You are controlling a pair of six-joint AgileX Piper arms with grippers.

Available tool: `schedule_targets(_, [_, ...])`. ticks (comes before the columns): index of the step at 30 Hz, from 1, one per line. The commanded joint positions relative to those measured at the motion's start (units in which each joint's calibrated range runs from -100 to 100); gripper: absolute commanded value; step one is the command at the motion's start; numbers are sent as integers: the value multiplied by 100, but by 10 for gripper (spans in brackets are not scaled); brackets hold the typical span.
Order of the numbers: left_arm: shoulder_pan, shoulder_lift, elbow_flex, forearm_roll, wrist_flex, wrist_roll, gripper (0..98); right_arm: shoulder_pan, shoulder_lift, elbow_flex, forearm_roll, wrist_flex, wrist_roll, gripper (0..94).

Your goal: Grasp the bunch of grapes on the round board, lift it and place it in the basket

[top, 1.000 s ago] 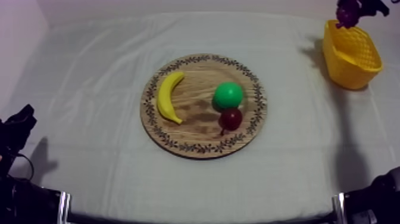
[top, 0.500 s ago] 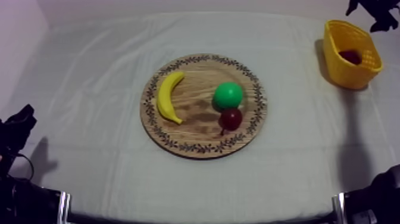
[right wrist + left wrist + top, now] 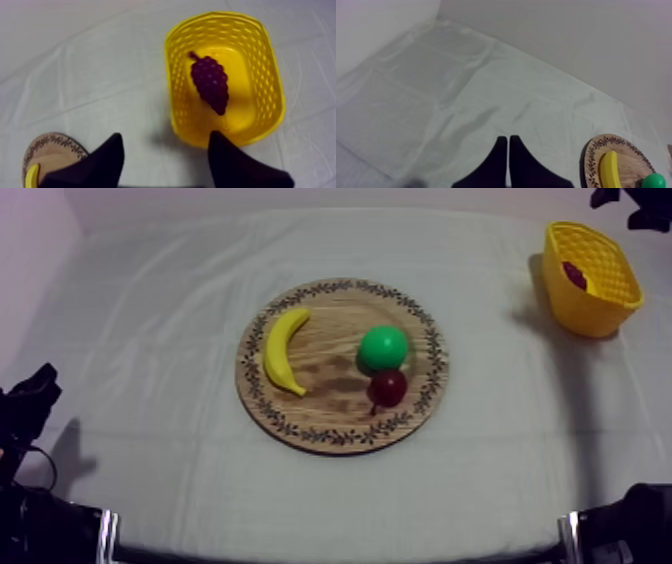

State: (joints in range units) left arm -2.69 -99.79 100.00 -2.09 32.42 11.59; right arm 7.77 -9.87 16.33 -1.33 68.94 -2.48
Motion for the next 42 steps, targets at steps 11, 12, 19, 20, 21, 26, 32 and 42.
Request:
schedule_targets(11, [-3,5,0,1,-1,1,1,-552,-4325,2680,114,-389,41,182])
schedule_targets(12, [-3,5,0,1,-1,0,1,-562,-4555,2875,114,-468,56,148])
schedule_targets(19, [-3,5,0,1,-1,0,1,-706,-6115,4864,262,-1646,79,23])
schedule_targets(20, [-3,5,0,1,-1,-1,1,-711,-6320,5194,278,-1844,97,17])
schedule_targets(21, [-3,5,0,1,-1,-2,1,-717,-6514,5516,282,-2016,124,13])
schedule_targets(26, [-3,5,0,1,-1,-2,1,-793,-7319,6819,231,-2596,296,4])
schedule_targets(32, [-3,5,0,1,-1,1,1,-799,-8108,7798,170,-2885,403,3])
schedule_targets(42, [-3,5,0,-3,-1,0,1,-496,-8559,8325,58,-3060,747,2])
